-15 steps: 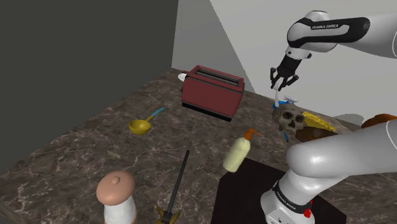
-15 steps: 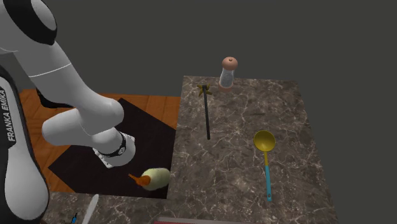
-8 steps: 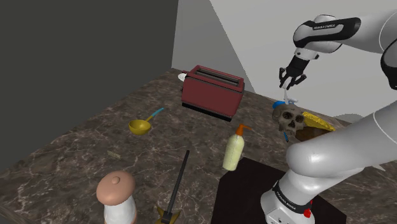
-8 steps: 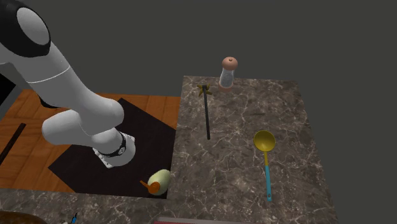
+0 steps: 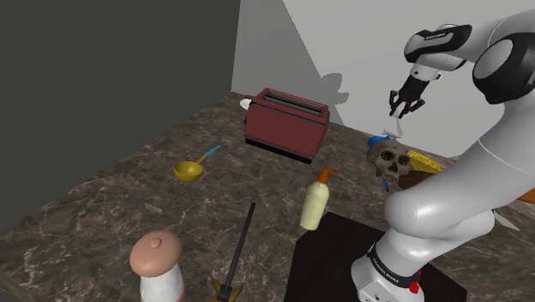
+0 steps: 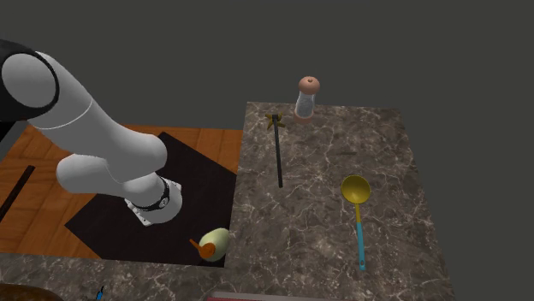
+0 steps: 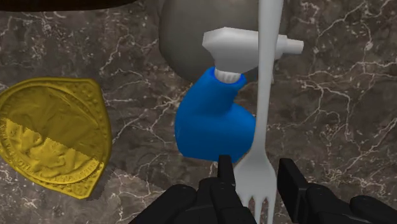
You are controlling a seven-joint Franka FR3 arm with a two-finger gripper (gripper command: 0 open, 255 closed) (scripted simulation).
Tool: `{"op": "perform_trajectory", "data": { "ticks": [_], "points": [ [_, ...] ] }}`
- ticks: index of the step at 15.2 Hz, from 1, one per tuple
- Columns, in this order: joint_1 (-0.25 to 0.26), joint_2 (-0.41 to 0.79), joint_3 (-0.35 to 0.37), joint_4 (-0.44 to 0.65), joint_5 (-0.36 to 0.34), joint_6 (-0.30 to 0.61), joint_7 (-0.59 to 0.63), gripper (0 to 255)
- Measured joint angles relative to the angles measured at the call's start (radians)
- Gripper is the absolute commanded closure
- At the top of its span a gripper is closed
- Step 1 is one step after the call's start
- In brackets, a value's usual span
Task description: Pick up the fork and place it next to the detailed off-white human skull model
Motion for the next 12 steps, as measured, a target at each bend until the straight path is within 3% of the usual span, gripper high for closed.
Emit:
{"op": "perform_trajectory", "data": {
  "ticks": [6,12],
  "points": [
    [-0.067,0.224,-0.070,0.255,0.102,-0.053,-0.155,255],
    [-0.175,0.455,-0.094,0.535,0.214,-0.132,-0.271,255]
  ]
}}
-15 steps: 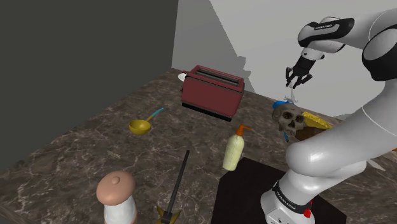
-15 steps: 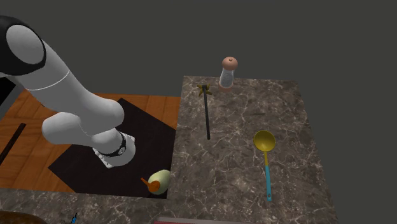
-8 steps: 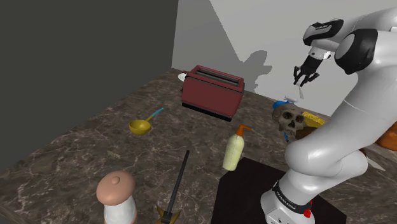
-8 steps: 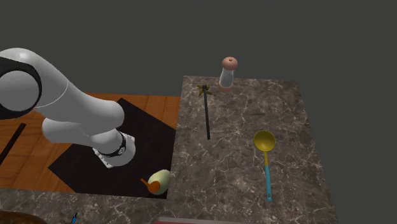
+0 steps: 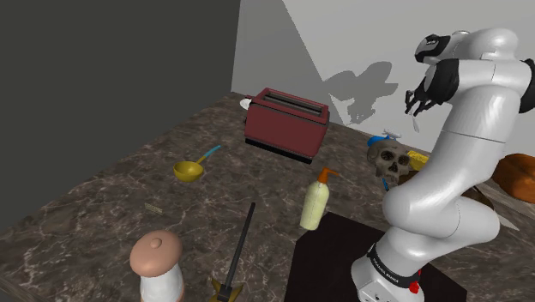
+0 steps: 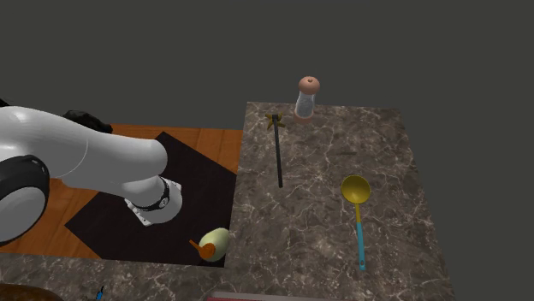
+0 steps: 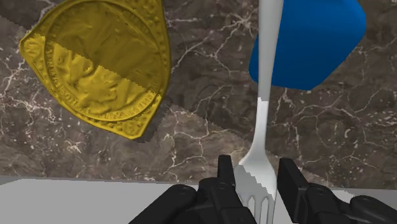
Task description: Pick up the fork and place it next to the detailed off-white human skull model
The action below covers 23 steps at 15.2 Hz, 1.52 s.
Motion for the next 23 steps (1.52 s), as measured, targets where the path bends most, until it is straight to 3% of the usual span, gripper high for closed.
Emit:
{"op": "perform_trajectory", "data": {
  "ticks": [23],
  "points": [
    [0.009,0.039,0.014,-0.251,0.030,0.282,-0.038,255]
  ]
}}
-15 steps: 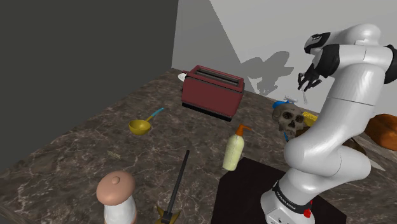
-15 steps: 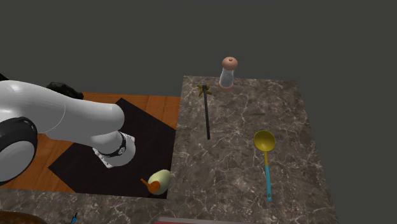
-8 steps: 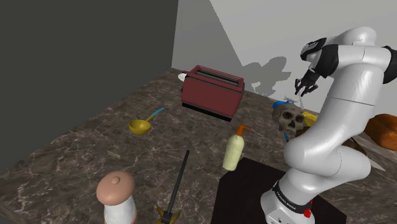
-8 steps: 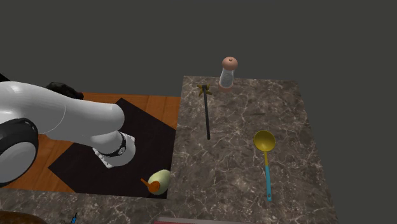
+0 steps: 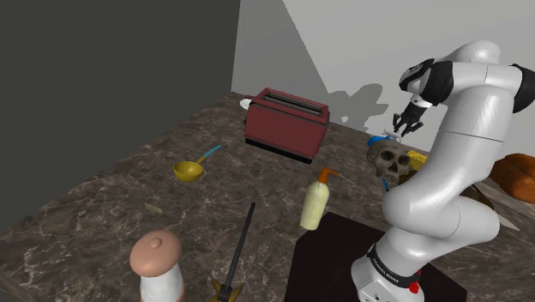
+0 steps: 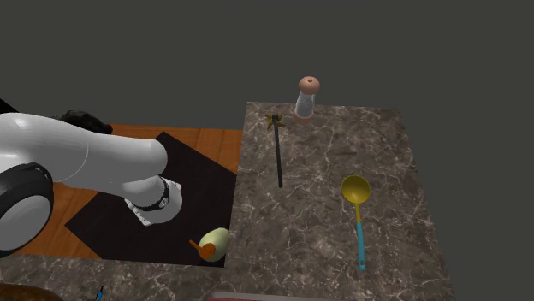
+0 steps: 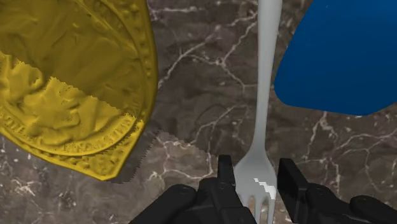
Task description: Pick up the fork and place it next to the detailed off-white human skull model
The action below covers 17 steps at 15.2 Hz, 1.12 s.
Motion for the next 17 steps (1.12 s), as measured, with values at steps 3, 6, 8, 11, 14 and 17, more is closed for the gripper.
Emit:
{"op": "perform_trajectory", "data": {
  "ticks": [3,6,8,11,14,17],
  "points": [
    [0.000,0.008,0.003,-0.027,0.006,0.034,-0.005,255],
    [0.000,0.019,0.007,-0.055,0.014,0.071,-0.011,255],
    [-0.002,0.032,0.010,-0.065,0.021,0.093,-0.016,255],
    [-0.004,0.046,0.015,-0.085,0.031,0.126,-0.024,255],
    [-0.008,0.065,0.021,-0.098,0.042,0.156,-0.031,255],
    [-0.011,0.080,0.025,-0.106,0.051,0.179,-0.038,255]
  ]
}}
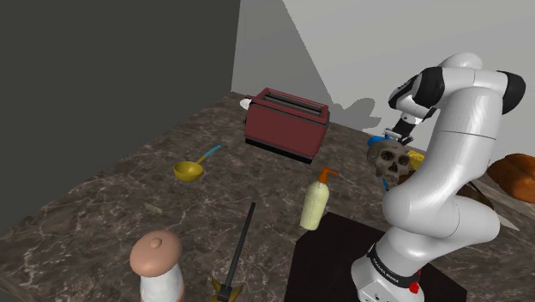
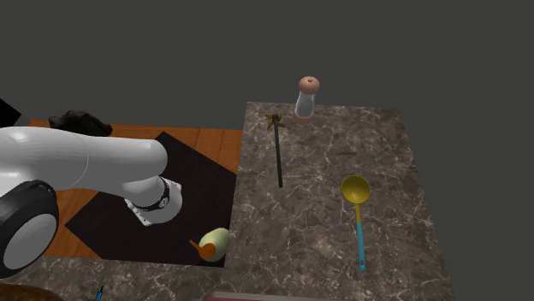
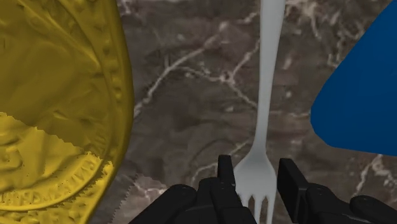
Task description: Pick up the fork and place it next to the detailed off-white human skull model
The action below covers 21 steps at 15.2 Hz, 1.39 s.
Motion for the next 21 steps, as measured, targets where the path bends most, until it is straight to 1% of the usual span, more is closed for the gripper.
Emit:
{"op": "perform_trajectory", "data": {
  "ticks": [5,6,12,14,16,21],
  "points": [
    [0.000,0.001,0.001,-0.003,0.001,0.004,-0.001,255],
    [0.000,0.001,0.001,-0.003,0.001,0.004,-0.001,0],
    [0.000,0.001,0.001,-0.003,0.001,0.004,-0.001,0],
    [0.006,-0.024,-0.007,-0.001,-0.012,-0.021,0.006,0],
    [0.009,-0.046,-0.014,0.030,-0.027,-0.070,0.018,0],
    [0.012,-0.062,-0.019,0.035,-0.035,-0.091,0.022,0]
  ]
}}
